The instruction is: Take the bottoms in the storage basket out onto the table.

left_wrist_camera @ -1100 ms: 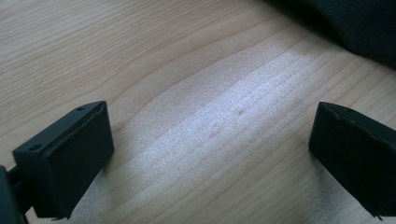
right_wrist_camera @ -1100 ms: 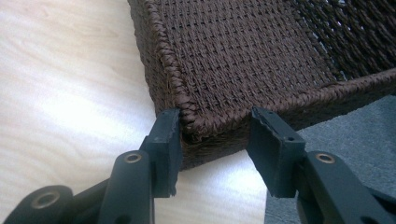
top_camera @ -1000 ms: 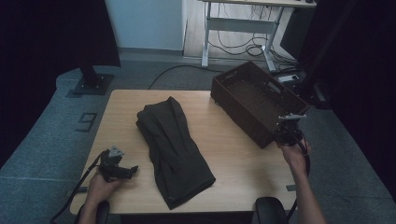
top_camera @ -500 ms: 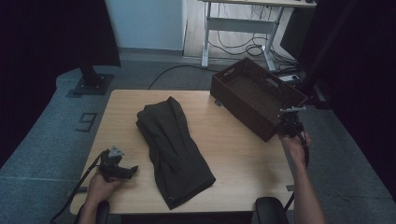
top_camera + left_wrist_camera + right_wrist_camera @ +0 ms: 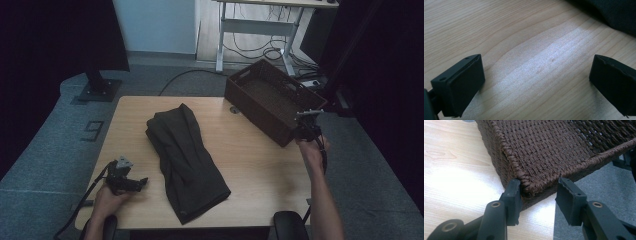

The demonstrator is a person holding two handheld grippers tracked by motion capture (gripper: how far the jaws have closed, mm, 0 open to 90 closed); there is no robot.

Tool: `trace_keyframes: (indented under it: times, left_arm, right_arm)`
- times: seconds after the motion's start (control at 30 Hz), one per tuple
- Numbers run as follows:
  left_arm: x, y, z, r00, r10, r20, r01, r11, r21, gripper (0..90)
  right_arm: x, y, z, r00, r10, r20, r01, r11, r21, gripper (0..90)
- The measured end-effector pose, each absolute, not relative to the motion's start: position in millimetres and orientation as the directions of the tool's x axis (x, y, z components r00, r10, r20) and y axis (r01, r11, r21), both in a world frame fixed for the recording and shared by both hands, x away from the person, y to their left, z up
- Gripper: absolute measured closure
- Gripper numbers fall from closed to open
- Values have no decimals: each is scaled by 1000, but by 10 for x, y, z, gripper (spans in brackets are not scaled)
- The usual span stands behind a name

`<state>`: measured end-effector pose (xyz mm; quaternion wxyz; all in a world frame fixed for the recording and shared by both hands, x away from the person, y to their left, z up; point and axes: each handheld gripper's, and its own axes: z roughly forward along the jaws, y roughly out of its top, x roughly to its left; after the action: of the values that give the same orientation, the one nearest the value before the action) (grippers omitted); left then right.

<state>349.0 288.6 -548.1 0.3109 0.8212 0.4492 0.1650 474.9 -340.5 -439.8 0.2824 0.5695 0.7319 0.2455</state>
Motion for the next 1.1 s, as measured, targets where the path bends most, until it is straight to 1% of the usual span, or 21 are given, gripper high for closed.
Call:
trace_keyframes:
  times: [0.13,0.23,0.37,0.5,0.8,1.1]
  left_arm:
    - [3490,2886,-5481,542,841,-8,635,-403,659,0]
    - [3490,2886,-5481,542,840,-8,635,-403,659,0]
    - [3490,2886,-5481,542,841,-7,635,-403,659,0]
    - [3490,2886,-5481,542,841,-8,635,-403,659,0]
    - [3490,2888,-5479,544,839,-6,635,-407,657,0]
    - [3489,2886,-5481,545,838,-7,634,-406,658,0]
  right_arm:
    - [4724,-3424,-4395,-194,974,-117,691,221,688,547]
    - [4681,-3432,-4382,-198,973,-119,681,224,697,491]
    - [4593,-3461,-4330,-213,973,-93,667,214,713,425]
    - [4464,-3468,-4257,-246,965,-90,656,234,718,362]
    - [4087,-3394,-4069,-323,940,-113,624,301,721,283]
    - [3720,-3181,-4056,-410,907,-96,575,338,745,180]
